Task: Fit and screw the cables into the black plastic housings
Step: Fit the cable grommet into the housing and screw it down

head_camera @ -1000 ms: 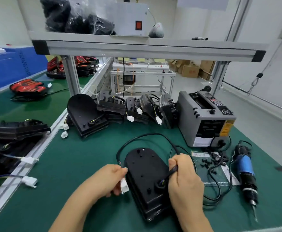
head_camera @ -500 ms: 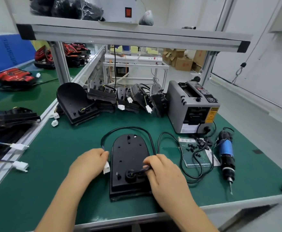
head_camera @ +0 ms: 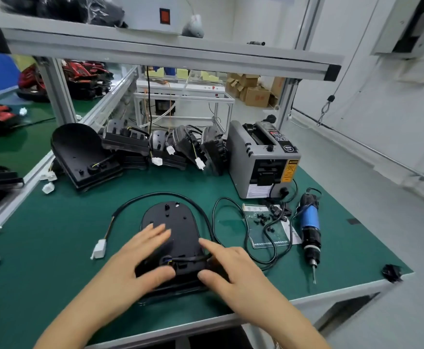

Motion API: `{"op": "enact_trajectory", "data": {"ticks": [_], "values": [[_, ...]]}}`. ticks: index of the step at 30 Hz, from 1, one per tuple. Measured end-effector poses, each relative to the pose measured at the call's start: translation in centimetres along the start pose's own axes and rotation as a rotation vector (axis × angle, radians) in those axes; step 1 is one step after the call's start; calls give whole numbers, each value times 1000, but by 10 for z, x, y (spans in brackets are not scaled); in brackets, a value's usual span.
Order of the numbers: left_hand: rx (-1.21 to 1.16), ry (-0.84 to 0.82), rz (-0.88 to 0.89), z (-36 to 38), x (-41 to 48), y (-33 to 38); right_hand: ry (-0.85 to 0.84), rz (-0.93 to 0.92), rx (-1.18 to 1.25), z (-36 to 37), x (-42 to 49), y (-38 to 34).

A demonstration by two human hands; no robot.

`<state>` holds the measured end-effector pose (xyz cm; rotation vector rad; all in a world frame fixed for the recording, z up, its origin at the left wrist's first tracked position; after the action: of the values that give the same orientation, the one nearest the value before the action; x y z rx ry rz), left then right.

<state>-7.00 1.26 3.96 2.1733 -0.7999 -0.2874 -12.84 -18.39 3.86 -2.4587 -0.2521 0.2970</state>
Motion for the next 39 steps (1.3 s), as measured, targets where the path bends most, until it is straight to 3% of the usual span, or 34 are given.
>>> {"op": "enact_trajectory", "data": {"ticks": [4,8,15,21,28,39], "values": [[23,49,-7,8,-6,0,204,50,88,-40,-10,30],[20,76,3,10,-5,2,515,289,-196,-116,-10,75],[55,62,-22,11,-5,4,185,529,-746,-153,51,114],[71,49,-23,8,-3,3,124,607,-925,-144,69,120],[63,58,-43,10,-2,-1,94,716,-986,-141,72,122],[62,29,-37,10,-2,-4,90,656,-1062,-136,74,120]]}}
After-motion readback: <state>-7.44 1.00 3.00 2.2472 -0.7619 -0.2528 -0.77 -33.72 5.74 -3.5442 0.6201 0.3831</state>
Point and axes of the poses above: each hand's wrist, its own x-axis towards the middle knuckle, its own z-axis out of the palm, y = z × x, the point moved 5 cm from there along x, towards the middle knuckle, and after that the axes turned 12 degrees about -y, right-handed, at the moved point
